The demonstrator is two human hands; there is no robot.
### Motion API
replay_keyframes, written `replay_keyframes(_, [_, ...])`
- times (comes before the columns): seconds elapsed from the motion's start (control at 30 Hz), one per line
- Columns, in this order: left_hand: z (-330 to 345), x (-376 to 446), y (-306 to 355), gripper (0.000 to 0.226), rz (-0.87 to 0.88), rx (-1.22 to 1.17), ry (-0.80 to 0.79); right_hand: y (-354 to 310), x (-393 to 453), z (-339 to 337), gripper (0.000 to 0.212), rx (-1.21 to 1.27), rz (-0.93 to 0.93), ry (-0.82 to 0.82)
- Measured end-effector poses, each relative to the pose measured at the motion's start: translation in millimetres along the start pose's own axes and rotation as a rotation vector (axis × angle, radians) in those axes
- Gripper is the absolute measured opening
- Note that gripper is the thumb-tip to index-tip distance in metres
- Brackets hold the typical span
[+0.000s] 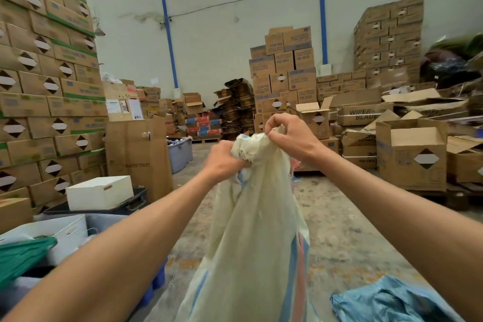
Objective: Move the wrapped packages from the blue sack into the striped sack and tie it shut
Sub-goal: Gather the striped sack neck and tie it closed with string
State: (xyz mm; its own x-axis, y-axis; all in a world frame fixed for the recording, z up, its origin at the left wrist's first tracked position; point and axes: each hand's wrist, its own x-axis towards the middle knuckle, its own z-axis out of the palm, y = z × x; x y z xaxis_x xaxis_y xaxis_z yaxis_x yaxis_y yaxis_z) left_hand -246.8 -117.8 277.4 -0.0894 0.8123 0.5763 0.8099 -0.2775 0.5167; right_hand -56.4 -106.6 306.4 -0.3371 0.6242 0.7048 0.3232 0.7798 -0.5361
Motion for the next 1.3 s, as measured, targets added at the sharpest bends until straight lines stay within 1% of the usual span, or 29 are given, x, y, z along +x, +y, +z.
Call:
replay_keyframes(0.03, [-2, 2, 3, 0.01, -0.02, -0.11, 0.052, 3, 0, -3, 0.016, 0.034, -0.025, 0.034])
replay_keyframes(0.07, [-5, 5, 8, 0.016, -0.03, -0.23, 0.068, 4, -1, -5, 0.017, 0.05, -0.068, 0.057])
replay_keyframes(0.13, [-10, 10, 18, 0.035, -0.029, -0.404, 0.013, 5, 0, -5, 0.023, 0.046, -0.169, 0.067])
replay_keyframes(0.2, [-10, 12, 25, 0.047, -0.011, -0.503, -0.07, -5, 5, -3, 0.03, 0.151, -0.224, 0.094])
replay_keyframes(0.27, [-5, 8, 27, 0.059, -0.018, -0.548, -0.156, -15, 16, 0, 0.033, 0.291, -0.236, 0.167])
replay_keyframes(0.3, [-1, 6, 26, 0.061, -0.038, -0.57, -0.185, -20, 22, 2, 0.033, 0.35, -0.233, 0.194])
replay_keyframes(0.33, [3, 3, 25, 0.055, -0.066, -0.596, -0.19, -24, 26, 4, 0.032, 0.399, -0.233, 0.202])
replay_keyframes(0.4, [6, -2, 27, 0.035, -0.142, -0.637, -0.168, -32, 31, 8, 0.026, 0.402, -0.258, 0.164])
replay_keyframes(0.5, [6, 6, 20, 0.026, -0.243, -0.706, -0.126, -32, 32, 4, 0.023, 0.407, -0.23, 0.108])
replay_keyframes(0.53, [3, 12, 16, 0.031, -0.279, -0.765, -0.073, -27, 33, 1, 0.023, 0.396, -0.198, 0.132])
replay_keyframes(0.6, [-6, 22, 7, 0.049, -0.364, -0.914, 0.042, -15, 30, -4, 0.015, 0.3, -0.143, 0.24])
replay_keyframes(0.63, [-11, 25, 4, 0.051, -0.381, -0.968, 0.091, -5, 26, -2, 0.017, 0.235, -0.108, 0.302])
replay_keyframes(0.67, [-17, 29, 3, 0.047, -0.377, -0.999, 0.135, 5, 20, 1, 0.031, 0.183, -0.056, 0.335])
replay_keyframes(0.73, [-27, 33, 6, 0.035, -0.377, -0.993, 0.211, 26, 3, 16, 0.076, 0.146, 0.097, 0.281])
replay_keyframes(0.77, [-31, 36, 7, 0.033, -0.377, -0.985, 0.246, 39, -6, 23, 0.099, 0.134, 0.176, 0.206])
replay_keyframes(0.8, [-36, 38, 6, 0.032, -0.371, -0.969, 0.281, 51, -14, 34, 0.115, 0.107, 0.245, 0.1])
replay_keyframes(0.83, [-39, 40, 4, 0.032, -0.348, -0.918, 0.304, 61, -25, 43, 0.122, 0.081, 0.298, -0.03])
replay_keyframes(0.87, [-45, 42, 3, 0.034, -0.303, -0.811, 0.303, 68, -34, 53, 0.118, 0.093, 0.342, -0.15])
replay_keyframes(0.9, [-52, 46, 2, 0.038, -0.227, -0.676, 0.267, 68, -40, 61, 0.1, 0.172, 0.366, -0.233])
replay_keyframes(0.93, [-61, 49, 3, 0.043, -0.149, -0.536, 0.207, 68, -43, 67, 0.071, 0.296, 0.37, -0.262])
replay_keyframes(0.97, [-71, 55, 6, 0.045, -0.08, -0.404, 0.126, 64, -41, 71, 0.042, 0.424, 0.356, -0.245])
replay_keyframes(1.0, [-80, 60, 10, 0.043, -0.009, -0.27, 0.042, 59, -35, 71, 0.023, 0.514, 0.341, -0.191])
replay_keyframes(1.03, [-91, 67, 13, 0.039, 0.072, -0.12, -0.03, 54, -23, 70, 0.014, 0.594, 0.336, -0.123])
replay_keyframes(1.1, [-105, 76, 23, 0.032, 0.195, 0.149, -0.125, 40, 2, 62, 0.015, 0.788, 0.379, -0.022])
replay_keyframes(1.13, [-110, 80, 27, 0.032, 0.196, 0.183, -0.164, 33, 14, 59, 0.017, 0.892, 0.377, 0.016])
replay_keyframes(1.17, [-112, 81, 32, 0.033, 0.178, 0.143, -0.204, 29, 24, 57, 0.018, 0.95, 0.335, 0.057])
replay_keyframes(1.23, [-111, 79, 36, 0.036, 0.141, -0.038, -0.224, 23, 40, 59, 0.016, 0.876, 0.243, 0.066])
replay_keyframes(1.27, [-109, 77, 37, 0.038, 0.121, -0.129, -0.213, 21, 45, 61, 0.018, 0.812, 0.214, 0.014])
replay_keyframes(1.3, [-106, 77, 35, 0.04, 0.1, -0.21, -0.199, 21, 49, 65, 0.029, 0.777, 0.201, -0.057])
